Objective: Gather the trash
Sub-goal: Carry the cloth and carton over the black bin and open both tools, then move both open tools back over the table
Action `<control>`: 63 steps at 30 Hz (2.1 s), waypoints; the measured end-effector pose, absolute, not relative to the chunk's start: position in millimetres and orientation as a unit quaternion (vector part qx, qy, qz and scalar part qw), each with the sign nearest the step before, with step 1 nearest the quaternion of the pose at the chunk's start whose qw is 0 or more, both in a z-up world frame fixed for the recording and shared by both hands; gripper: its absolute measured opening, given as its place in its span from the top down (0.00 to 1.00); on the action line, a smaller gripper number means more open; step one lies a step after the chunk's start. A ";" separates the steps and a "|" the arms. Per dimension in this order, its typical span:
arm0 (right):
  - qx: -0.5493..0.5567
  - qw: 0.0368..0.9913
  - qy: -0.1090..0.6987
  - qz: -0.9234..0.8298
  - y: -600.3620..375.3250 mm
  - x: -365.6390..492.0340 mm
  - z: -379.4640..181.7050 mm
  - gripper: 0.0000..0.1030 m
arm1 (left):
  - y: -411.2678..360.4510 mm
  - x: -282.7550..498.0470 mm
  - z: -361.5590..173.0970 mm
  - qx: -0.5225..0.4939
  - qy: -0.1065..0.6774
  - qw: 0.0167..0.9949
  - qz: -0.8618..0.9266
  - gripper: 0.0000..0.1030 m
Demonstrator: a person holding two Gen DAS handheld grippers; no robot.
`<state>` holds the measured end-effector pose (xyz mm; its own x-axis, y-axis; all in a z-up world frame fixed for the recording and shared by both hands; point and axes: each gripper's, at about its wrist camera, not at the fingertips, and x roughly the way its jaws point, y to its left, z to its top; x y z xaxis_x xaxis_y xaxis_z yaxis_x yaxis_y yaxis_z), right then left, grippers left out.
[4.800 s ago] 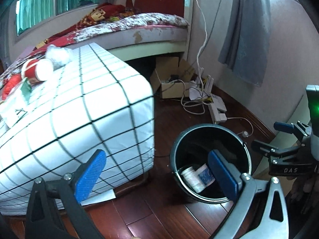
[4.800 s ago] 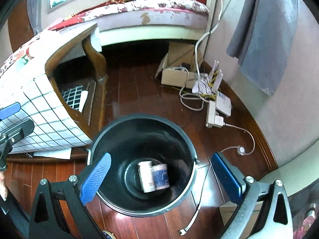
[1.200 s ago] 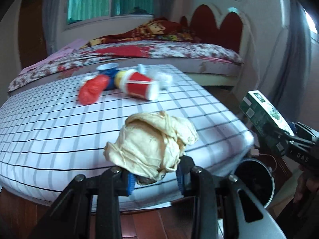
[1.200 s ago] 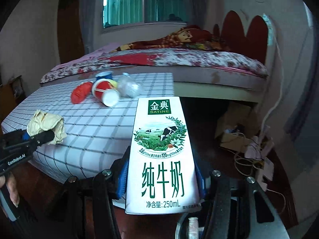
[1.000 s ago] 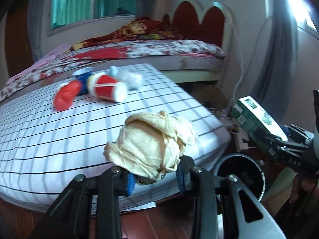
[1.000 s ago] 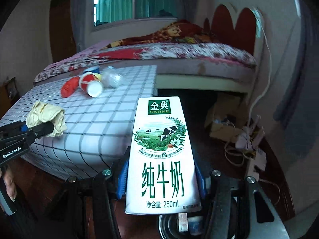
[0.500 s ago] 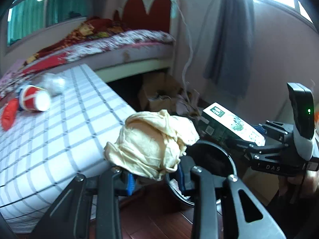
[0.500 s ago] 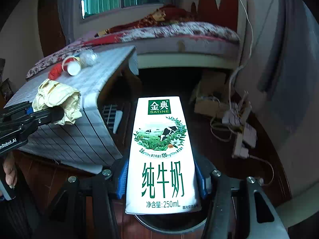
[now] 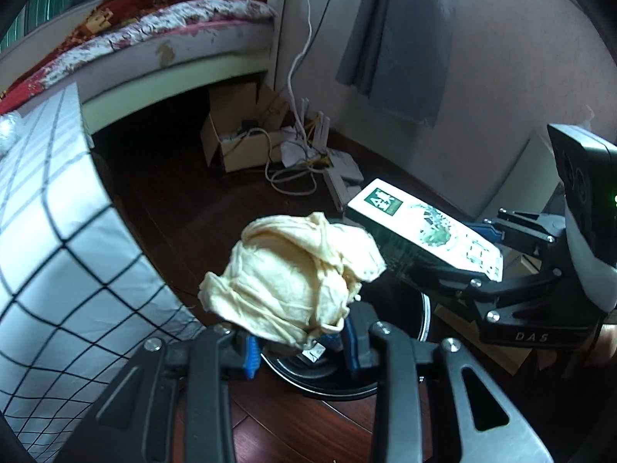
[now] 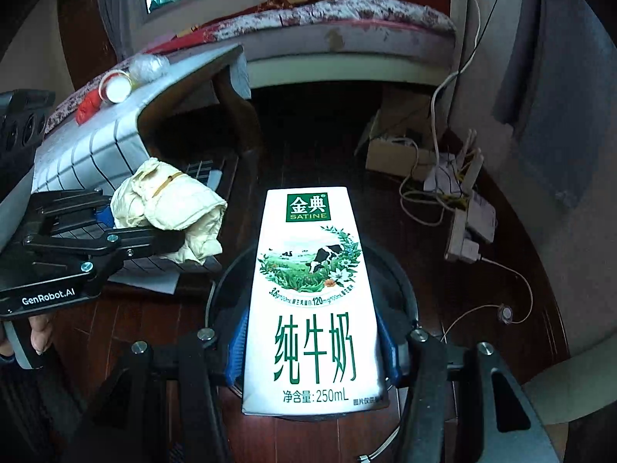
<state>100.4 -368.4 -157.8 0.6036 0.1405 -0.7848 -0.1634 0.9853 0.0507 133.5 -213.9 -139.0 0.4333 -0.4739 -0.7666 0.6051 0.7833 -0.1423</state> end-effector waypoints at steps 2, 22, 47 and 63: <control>-0.020 0.892 0.444 0.086 -369.0 104.0 -163.9 0.46 | -217.7 139.3 -142.8 0.072 0.436 0.836 -0.326 0.67; -0.042 0.883 0.468 -0.016 -397.7 110.4 -178.4 0.01 | -192.6 137.4 -158.0 0.086 0.424 0.876 -0.212 0.01; -0.031 0.926 0.375 0.017 -331.1 108.6 -103.8 0.01 | -135.7 124.0 -95.1 0.058 0.364 0.914 -0.168 0.01; 0.012 0.943 0.308 0.127 -217.6 165.0 -45.5 0.01 | 4.6 135.2 -56.1 0.012 0.322 0.946 -0.043 0.01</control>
